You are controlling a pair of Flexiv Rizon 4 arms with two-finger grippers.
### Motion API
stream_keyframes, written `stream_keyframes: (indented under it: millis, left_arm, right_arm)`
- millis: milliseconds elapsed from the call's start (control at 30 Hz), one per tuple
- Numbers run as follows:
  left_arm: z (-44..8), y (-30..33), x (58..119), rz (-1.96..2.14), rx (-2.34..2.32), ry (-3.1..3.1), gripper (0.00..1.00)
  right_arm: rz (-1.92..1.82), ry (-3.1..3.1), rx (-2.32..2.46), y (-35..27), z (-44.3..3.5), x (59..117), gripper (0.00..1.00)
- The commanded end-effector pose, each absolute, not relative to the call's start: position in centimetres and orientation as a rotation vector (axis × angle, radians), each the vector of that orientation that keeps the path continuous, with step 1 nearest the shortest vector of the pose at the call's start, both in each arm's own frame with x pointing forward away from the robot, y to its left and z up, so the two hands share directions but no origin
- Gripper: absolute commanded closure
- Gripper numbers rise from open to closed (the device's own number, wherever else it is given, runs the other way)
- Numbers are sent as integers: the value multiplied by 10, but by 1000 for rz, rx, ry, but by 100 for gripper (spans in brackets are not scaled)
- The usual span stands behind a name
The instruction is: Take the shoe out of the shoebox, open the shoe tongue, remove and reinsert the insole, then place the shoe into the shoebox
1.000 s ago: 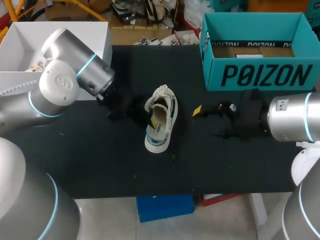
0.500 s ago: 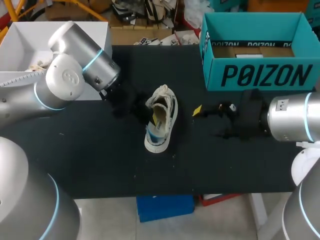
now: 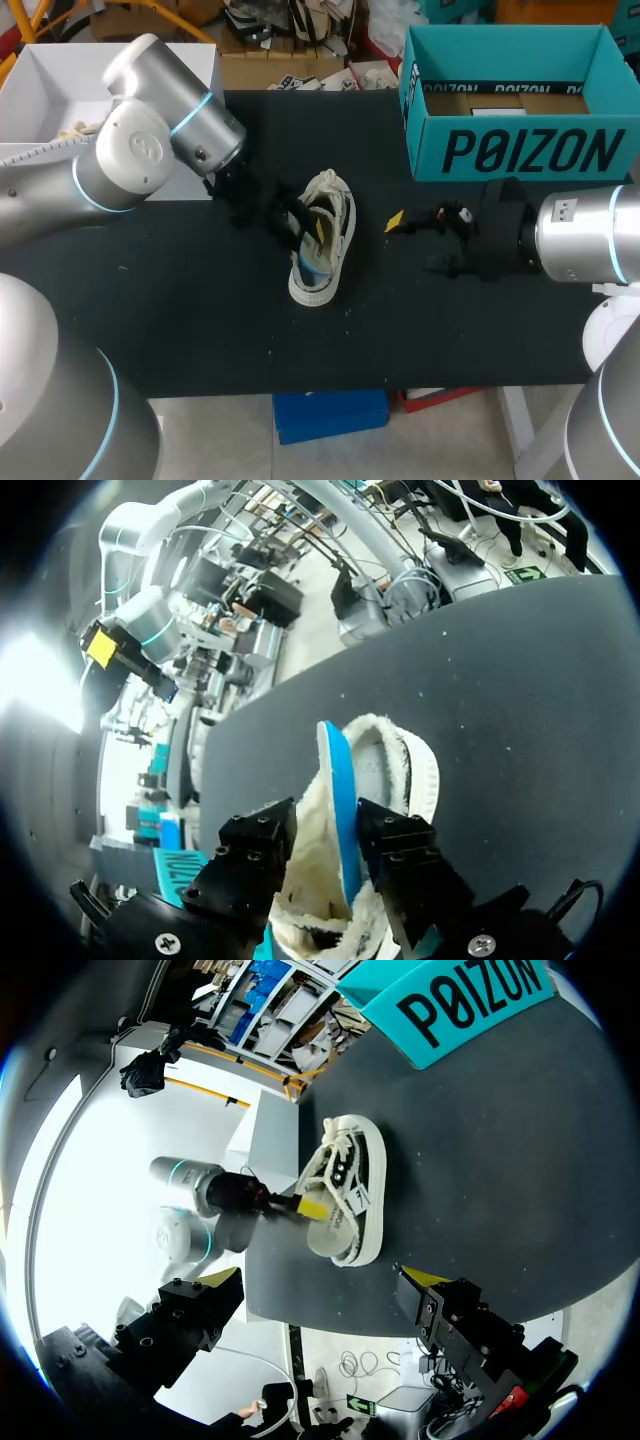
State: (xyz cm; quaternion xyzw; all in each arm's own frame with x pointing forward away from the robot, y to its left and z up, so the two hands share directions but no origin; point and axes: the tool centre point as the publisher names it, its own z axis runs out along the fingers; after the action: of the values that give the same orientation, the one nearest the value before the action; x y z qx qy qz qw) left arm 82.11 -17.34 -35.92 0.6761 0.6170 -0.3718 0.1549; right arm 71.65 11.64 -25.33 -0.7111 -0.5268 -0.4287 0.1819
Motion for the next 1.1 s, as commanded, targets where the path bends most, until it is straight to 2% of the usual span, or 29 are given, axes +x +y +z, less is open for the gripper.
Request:
stream_keyframes:
  millis: [33, 267, 333, 367, 400, 1100]
  left_arm:
    - [-351, -164, 808, -1056, 1930, 1757, 63]
    - [-353, -164, 798, -1079, 1952, 1753, 71]
    - [-356, -166, 795, -1092, 1974, 1753, 81]
    - [-357, -166, 794, -1094, 1976, 1753, 94]
    - [-358, -167, 792, -1097, 1990, 1754, 100]
    - [-369, -172, 796, -1076, 2013, 1779, 100]
  right_arm:
    - [-1208, -1488, -2009, 117, -253, 716, 0]
    - [-1208, -1488, -2009, 117, -253, 716, 0]
    - [-1208, -1488, -2009, 117, -253, 716, 0]
    - [-1208, -1488, -2009, 117, -253, 716, 0]
    - [-1208, -1488, -2009, 117, -253, 716, 0]
    - [-1208, -1488, -2009, 117, -253, 716, 0]
